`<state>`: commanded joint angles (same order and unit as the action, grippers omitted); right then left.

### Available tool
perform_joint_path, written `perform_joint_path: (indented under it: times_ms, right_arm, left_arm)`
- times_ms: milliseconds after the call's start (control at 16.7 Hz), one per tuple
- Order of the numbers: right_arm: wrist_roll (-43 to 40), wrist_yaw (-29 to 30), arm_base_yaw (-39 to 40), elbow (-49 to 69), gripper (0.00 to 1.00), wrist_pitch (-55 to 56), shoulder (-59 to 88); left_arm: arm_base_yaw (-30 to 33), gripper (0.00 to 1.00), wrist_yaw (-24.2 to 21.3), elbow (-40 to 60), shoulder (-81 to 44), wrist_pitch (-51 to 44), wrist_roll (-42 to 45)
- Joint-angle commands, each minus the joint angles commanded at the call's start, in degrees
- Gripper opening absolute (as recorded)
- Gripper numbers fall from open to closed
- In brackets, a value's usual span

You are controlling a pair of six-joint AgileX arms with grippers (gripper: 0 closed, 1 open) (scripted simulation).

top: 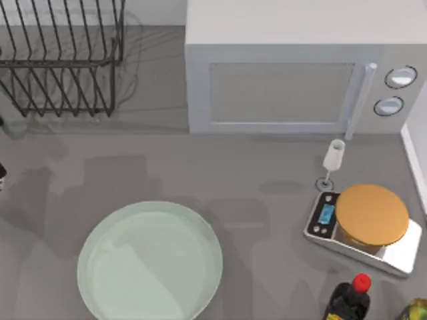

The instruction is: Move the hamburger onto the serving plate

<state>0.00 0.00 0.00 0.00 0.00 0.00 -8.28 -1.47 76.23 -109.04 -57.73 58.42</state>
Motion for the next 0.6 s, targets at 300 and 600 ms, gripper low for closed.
perform_joint_path:
  times_ms: [300,600]
  right_arm:
    - [0.0,0.0,0.0,0.0,1.00,0.0,0.0]
    - [0.0,0.0,0.0,0.0,1.00,0.0,0.0]
  left_arm:
    - [0.1,0.00,0.1,5.7,3.7,-8.1,-0.3]
    - [0.3,0.00,0.1,5.6,3.6,-8.0,-0.7]
